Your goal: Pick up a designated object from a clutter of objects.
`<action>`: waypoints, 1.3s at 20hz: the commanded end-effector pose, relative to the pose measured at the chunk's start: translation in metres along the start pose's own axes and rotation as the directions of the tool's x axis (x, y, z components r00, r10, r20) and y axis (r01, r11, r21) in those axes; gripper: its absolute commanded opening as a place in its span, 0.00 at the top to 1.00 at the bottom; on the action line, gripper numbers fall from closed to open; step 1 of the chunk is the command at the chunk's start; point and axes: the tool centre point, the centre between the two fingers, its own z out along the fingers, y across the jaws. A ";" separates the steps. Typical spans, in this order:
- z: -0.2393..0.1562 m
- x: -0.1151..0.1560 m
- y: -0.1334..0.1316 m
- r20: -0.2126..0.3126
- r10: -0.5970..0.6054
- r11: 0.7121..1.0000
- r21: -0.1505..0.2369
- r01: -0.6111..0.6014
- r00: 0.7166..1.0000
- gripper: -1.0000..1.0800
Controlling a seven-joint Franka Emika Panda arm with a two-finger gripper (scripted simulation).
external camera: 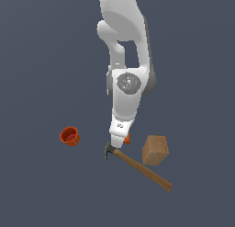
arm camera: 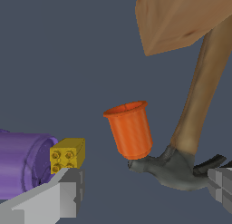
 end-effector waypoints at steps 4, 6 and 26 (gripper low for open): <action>0.016 0.008 0.000 -0.024 -0.131 0.991 -0.007 0.131 0.991 0.04; 0.020 0.011 -0.001 -0.031 -0.165 0.986 -0.010 0.165 0.986 0.04; 0.055 0.017 -0.002 -0.046 -0.240 0.971 -0.018 0.240 0.970 0.04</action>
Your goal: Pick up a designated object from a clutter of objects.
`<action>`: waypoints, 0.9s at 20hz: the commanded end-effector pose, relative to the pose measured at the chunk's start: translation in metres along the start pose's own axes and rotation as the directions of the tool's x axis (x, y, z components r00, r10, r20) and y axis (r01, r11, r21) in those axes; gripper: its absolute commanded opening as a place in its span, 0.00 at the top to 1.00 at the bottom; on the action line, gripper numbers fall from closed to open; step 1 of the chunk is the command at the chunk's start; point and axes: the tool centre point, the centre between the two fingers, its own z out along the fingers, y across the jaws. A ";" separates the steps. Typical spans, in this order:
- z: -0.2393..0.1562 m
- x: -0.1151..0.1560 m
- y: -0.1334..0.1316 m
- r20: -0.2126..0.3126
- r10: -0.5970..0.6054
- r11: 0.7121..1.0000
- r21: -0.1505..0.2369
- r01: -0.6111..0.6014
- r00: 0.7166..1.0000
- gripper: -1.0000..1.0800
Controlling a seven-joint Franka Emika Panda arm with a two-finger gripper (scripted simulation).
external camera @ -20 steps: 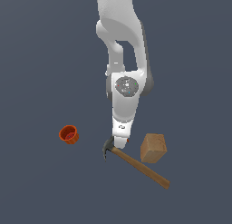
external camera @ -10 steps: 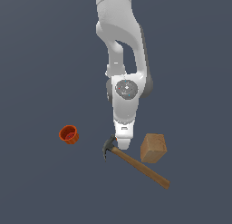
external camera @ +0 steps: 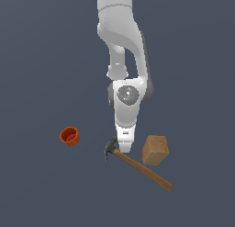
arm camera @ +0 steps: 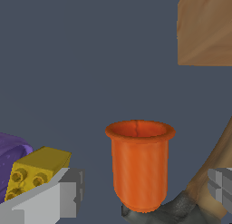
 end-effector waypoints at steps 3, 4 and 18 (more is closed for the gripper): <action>0.021 0.000 -0.001 0.000 -0.002 1.000 0.001 0.002 1.000 0.04; 0.025 0.000 -0.001 0.000 -0.002 1.000 0.001 0.002 1.000 0.04; 0.032 0.000 0.000 0.000 -0.003 1.000 0.001 0.003 1.000 1.00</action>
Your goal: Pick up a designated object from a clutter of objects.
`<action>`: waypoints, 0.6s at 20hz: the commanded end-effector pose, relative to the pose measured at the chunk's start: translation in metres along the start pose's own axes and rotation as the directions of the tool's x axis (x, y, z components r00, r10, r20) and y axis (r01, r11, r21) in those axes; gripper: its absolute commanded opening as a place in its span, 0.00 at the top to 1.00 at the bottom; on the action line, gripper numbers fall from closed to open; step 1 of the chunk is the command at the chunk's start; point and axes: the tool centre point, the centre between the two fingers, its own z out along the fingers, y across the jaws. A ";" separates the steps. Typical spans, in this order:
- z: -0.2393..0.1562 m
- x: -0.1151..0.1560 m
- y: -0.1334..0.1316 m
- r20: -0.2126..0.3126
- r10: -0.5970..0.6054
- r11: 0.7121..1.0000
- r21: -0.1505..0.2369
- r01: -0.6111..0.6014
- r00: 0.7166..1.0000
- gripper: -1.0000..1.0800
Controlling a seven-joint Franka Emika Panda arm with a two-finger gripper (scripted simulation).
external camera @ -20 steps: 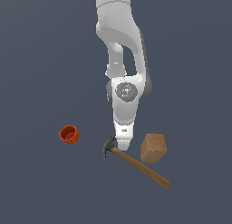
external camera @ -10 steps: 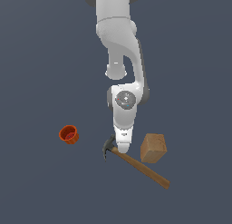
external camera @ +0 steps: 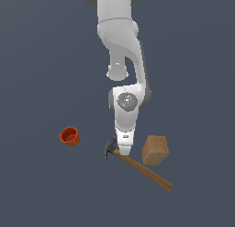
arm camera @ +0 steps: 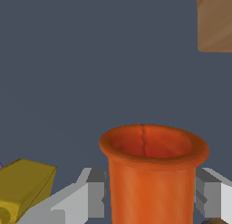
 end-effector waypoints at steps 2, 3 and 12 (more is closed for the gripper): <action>0.000 0.000 0.000 0.000 0.000 1.000 0.000 0.000 1.000 1.00; 0.000 0.000 0.000 0.000 0.000 1.000 0.000 0.000 1.000 1.00; -0.019 -0.013 -0.009 0.001 -0.001 1.000 0.000 0.001 1.000 1.00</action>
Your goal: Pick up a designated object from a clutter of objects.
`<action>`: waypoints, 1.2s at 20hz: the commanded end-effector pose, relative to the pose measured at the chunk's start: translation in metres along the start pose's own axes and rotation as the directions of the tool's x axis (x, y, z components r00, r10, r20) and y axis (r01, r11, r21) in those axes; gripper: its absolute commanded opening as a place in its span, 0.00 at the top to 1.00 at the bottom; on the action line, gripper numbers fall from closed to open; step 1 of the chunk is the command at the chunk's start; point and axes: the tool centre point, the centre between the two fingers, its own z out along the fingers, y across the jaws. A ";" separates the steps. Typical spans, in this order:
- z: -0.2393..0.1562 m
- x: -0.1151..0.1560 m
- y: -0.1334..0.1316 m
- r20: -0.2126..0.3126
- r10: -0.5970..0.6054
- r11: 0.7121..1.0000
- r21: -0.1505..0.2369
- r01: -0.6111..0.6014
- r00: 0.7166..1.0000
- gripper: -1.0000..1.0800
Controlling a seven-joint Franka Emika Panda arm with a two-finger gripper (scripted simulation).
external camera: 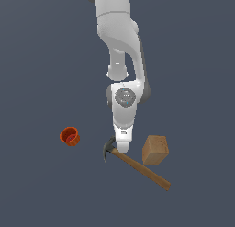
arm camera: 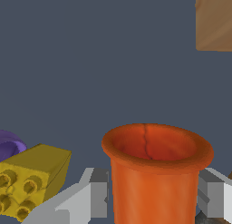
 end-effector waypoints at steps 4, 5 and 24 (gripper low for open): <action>-0.023 -0.017 -0.011 0.002 0.002 1.000 -0.001 -0.002 1.000 1.00; -0.029 -0.021 -0.014 0.002 0.002 1.000 -0.001 -0.002 1.000 1.00; -0.165 -0.109 -0.077 0.000 0.001 1.000 -0.001 -0.001 1.000 1.00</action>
